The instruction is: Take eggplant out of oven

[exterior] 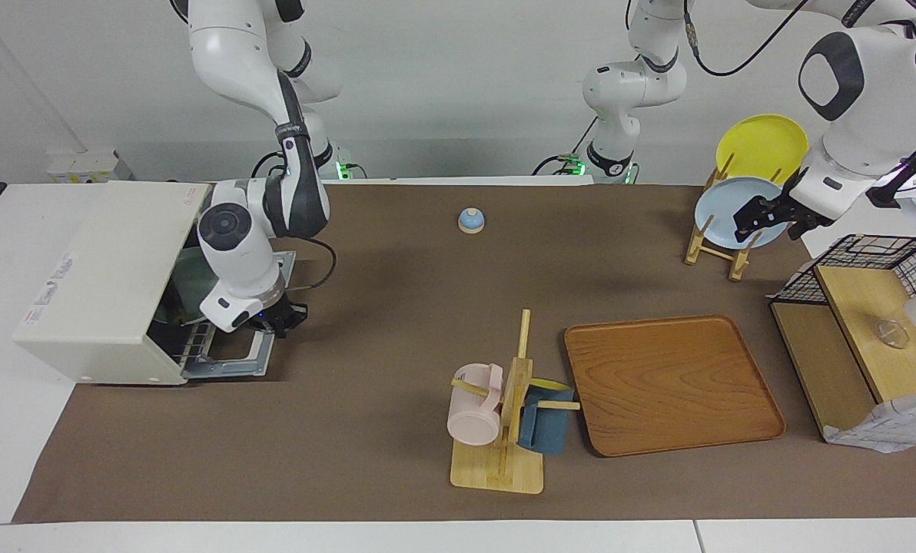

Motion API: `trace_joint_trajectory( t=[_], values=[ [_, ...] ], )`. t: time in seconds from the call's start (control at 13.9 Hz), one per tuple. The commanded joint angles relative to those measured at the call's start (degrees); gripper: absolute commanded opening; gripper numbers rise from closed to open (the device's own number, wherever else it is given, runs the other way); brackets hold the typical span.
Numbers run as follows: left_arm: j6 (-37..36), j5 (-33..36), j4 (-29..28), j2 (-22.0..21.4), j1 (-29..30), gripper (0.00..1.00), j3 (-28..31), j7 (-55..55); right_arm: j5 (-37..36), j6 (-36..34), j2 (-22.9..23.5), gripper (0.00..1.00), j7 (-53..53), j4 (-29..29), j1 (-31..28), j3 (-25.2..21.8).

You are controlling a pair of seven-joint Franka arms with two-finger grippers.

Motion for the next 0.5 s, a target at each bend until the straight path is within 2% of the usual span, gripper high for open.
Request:
trace_joint_trajectory(
  t=[0.0,0.07,0.14,0.22,0.36,0.43],
  values=[
    [-0.6,-0.6,-0.5,-0.9,0.6,1.0,-0.2,0.1,2.5,0.5,-0.3,0.11,5.5,0.8,1.7,1.7],
    [-0.6,-0.6,-0.5,-0.9,0.6,1.0,-0.2,0.1,4.4,-0.9,-0.6,0.29,6.2,3.0,2.2,2.4],
    [-0.6,-0.6,-0.5,-0.9,0.6,1.0,-0.2,0.1,4.7,-5.4,-1.9,0.51,6.4,5.9,2.1,2.4],
    [-0.6,-0.6,-0.5,-0.9,0.6,1.0,-0.2,0.2,4.7,-9.8,-4.6,0.53,6.4,7.7,1.4,2.3],
    [-0.6,-0.6,-0.5,-0.9,0.6,1.0,-0.2,0.1,4.0,-18.7,-10.4,0.57,6.1,7.1,-1.0,1.8],
    [-0.6,-0.6,-0.5,-0.9,0.6,1.0,-0.2,0.1,3.6,-22.1,-11.5,0.58,5.9,6.8,-2.3,1.7]
  ],
)
